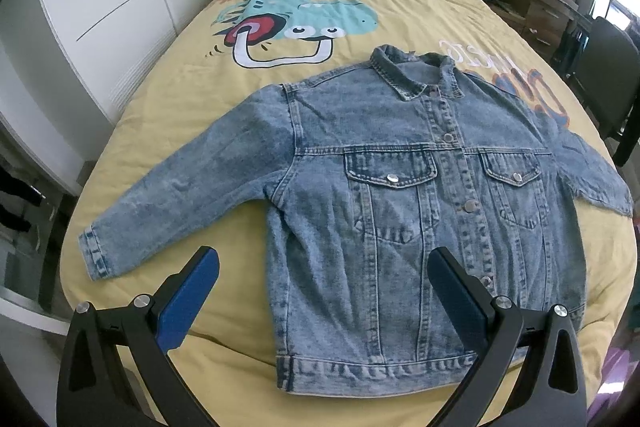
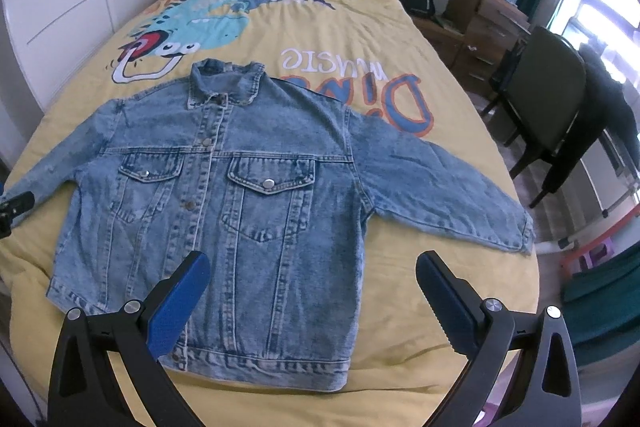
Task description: Fold large clothes
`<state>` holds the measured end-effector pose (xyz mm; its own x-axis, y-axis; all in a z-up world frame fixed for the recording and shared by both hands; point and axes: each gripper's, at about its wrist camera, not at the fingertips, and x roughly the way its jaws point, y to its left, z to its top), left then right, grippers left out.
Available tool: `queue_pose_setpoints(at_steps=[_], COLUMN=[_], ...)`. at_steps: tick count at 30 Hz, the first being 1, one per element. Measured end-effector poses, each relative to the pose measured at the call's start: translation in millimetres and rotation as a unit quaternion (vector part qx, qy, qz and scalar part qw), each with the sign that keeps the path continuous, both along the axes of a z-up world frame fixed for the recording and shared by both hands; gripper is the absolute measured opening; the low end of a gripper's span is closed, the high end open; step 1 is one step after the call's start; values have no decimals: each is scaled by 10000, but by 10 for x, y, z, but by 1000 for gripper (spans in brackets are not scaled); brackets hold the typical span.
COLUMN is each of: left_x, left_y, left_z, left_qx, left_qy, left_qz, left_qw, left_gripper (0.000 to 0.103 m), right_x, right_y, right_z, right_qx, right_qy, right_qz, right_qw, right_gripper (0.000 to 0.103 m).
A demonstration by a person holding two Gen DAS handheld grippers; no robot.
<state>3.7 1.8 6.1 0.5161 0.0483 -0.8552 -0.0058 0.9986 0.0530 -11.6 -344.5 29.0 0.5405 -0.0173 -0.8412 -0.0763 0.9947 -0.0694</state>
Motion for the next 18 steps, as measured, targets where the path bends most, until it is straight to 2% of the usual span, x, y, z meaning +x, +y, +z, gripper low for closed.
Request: queue_pose_setpoints(at_steps=[4,18], left_x=[-5,1], left_y=[-2,4], left_z=[-10,-63], left_qx=[-86,-17], left_qy=[39,93], left_qz=[-16,3], left_qw=[10000,10000], left_gripper=[102,102], right_x=[-8,-12], right_y=[6,31], right_z=[-6,-53], right_qx=[-44,-94], right_qy=[24,93], right_qz=[27,84], right_qw=[10000,9999], right_gripper=[103,103])
